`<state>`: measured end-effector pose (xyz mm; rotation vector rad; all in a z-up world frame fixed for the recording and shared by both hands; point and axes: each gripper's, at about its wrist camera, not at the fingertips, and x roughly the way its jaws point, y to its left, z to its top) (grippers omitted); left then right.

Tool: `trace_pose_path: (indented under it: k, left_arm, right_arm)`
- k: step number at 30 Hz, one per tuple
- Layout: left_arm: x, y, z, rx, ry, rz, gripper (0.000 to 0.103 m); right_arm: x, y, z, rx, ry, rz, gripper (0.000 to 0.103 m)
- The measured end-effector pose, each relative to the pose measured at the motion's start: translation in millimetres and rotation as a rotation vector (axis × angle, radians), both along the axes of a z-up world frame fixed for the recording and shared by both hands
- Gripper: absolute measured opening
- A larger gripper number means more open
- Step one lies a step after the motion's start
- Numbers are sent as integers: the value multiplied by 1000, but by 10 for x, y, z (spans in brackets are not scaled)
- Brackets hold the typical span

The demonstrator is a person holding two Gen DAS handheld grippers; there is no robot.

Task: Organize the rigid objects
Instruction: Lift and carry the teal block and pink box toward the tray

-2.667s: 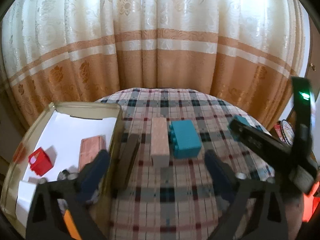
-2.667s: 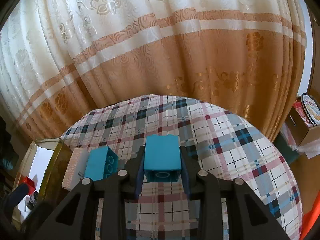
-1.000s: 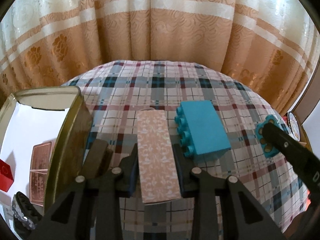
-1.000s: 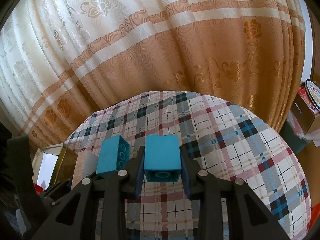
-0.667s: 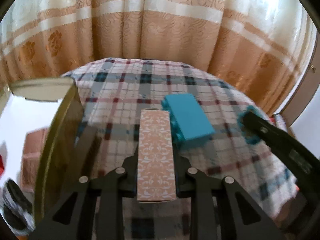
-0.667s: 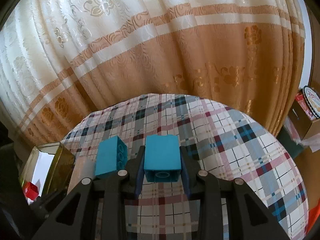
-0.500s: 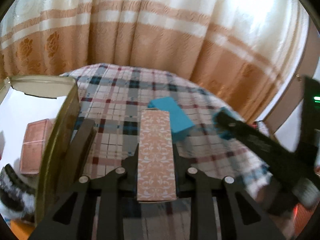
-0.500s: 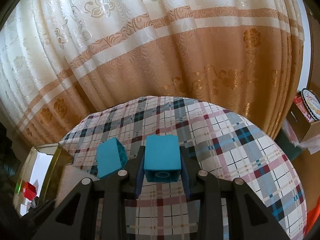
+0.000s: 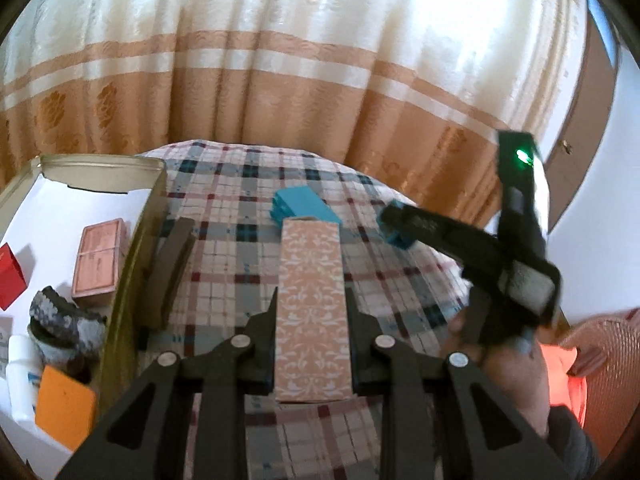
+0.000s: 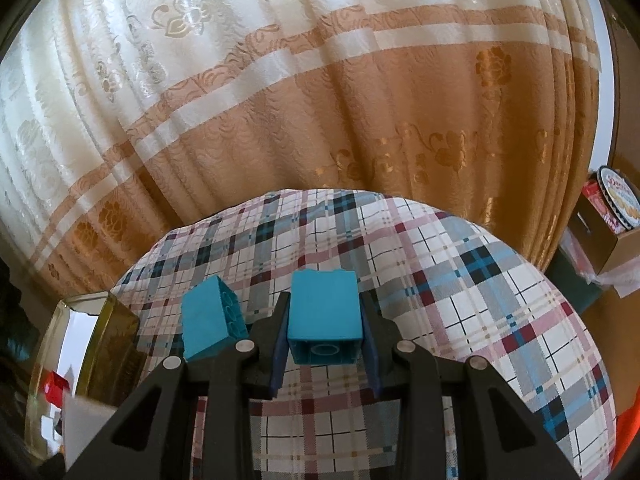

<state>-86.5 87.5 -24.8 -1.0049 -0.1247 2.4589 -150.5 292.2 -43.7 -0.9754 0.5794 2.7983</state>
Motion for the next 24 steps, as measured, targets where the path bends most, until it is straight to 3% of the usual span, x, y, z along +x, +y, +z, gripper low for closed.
trace_pose_path:
  k: [15, 24]
  left_arm:
    - [260, -325, 88, 27, 6, 12, 24]
    - [348, -527, 147, 47, 23, 24, 24]
  right_arm:
    - [185, -123, -20, -3, -14, -21, 34]
    - [365, -375, 93, 85, 38, -13, 34]
